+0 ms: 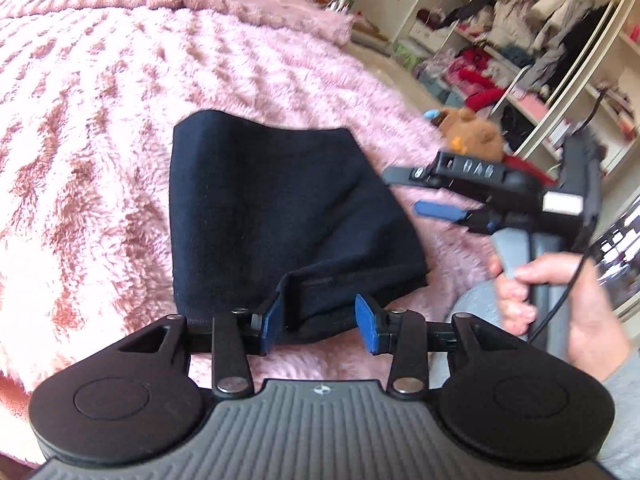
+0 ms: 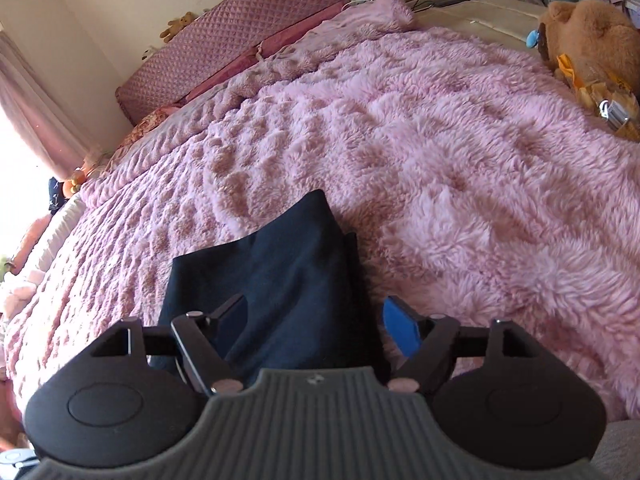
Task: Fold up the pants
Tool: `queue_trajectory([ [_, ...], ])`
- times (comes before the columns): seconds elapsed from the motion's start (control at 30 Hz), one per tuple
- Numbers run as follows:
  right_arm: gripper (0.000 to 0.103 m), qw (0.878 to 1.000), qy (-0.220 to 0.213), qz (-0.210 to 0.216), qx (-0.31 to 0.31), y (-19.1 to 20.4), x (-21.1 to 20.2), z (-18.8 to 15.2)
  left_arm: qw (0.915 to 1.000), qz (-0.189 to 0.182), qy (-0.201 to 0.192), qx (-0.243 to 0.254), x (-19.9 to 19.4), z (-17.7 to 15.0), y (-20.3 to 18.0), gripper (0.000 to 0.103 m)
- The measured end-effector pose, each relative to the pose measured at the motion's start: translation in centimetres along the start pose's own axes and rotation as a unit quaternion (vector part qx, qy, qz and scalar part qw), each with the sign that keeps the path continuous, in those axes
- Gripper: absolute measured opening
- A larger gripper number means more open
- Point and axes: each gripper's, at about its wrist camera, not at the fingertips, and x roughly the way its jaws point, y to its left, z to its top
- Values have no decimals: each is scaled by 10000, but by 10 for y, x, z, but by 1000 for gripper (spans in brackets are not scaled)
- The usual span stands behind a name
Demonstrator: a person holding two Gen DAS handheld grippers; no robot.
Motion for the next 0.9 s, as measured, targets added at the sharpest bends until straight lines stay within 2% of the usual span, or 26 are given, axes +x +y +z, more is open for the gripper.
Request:
queue_trajectory([
  [0.07,78,9989,335,317,115,-9,4,3,9975,-547,-240,-387,-18,9,25,61],
  [0.13,79,9965,672,437,240,-21,10,8,9931,-745,-302,-852,-18,20,58,62],
  [0.2,79,9901,1198,613,406,-37,27,15,9890,-600,-160,-1339,0,31,94,62],
  [0.27,80,9811,1587,863,692,-52,46,22,9838,-404,203,-1737,28,37,128,60],
  [0.3,80,9765,1705,1048,800,-59,55,25,9806,-418,337,-1883,40,38,140,60],
  [0.33,80,9697,1821,1340,926,-67,66,29,9737,-706,467,-2116,57,37,155,60],
  [0.37,80,9624,1938,1597,1036,-73,74,31,9616,-1301,513,-2360,72,35,167,60],
  [0.4,77,9489,2127,1986,1218,-83,87,34,9457,-1904,588,-2568,88,34,177,68],
  [0.43,73,9390,2247,2228,1350,-90,96,34,9385,-2127,619,-2649,101,34,184,70],
  [0.47,64,9310,2350,2376,1469,-97,104,34,9384,-2109,660,-2655,112,32,188,66],
  [0.5,54,9240,2446,2487,1568,-102,111,33,9375,-2078,795,-2675,125,32,194,55],
  [0.53,50,9167,2536,2589,1682,-107,118,31,9306,-2165,914,-2806,140,30,201,52],
  [0.57,44,9088,2642,2668,1820,-110,126,28,9183,-2361,950,-3033,150,28,206,49],
  [0.6,38,9057,2730,2673,1835,-110,132,27,9023,-2628,974,-3276,160,27,211,44],
  [0.63,37,9063,2766,2666,1763,-107,135,26,8942,-2755,1003,-3383,166,29,212,42],
  [0.67,38,9084,2749,2695,1632,-102,137,26,8914,-2778,1060,-3421,169,33,211,38],
  [0.7,39,9124,2657,2732,1496,-95,134,25,8942,-2708,1159,-3370,168,39,209,32],
  [0.77,37,9281,2331,2645,1194,-76,126,24,9072,-2561,1318,-3066,157,56,206,27],
  [0.8,37,9356,2094,2656,1018,-60,121,23,9192,-2434,1362,-2779,144,68,205,27],
  [0.83,37,9369,1950,2770,870,-40,119,21,9351,-2228,1327,-2416,125,81,205,27],
  [0.87,37,9339,1914,2902,830,-18,122,18,9488,-1980,1259,-2114,105,92,208,27],
  [0.9,37,9299,1900,3034,842,5,127,14,9582,-1744,1195,-1930,84,102,216,29],
])
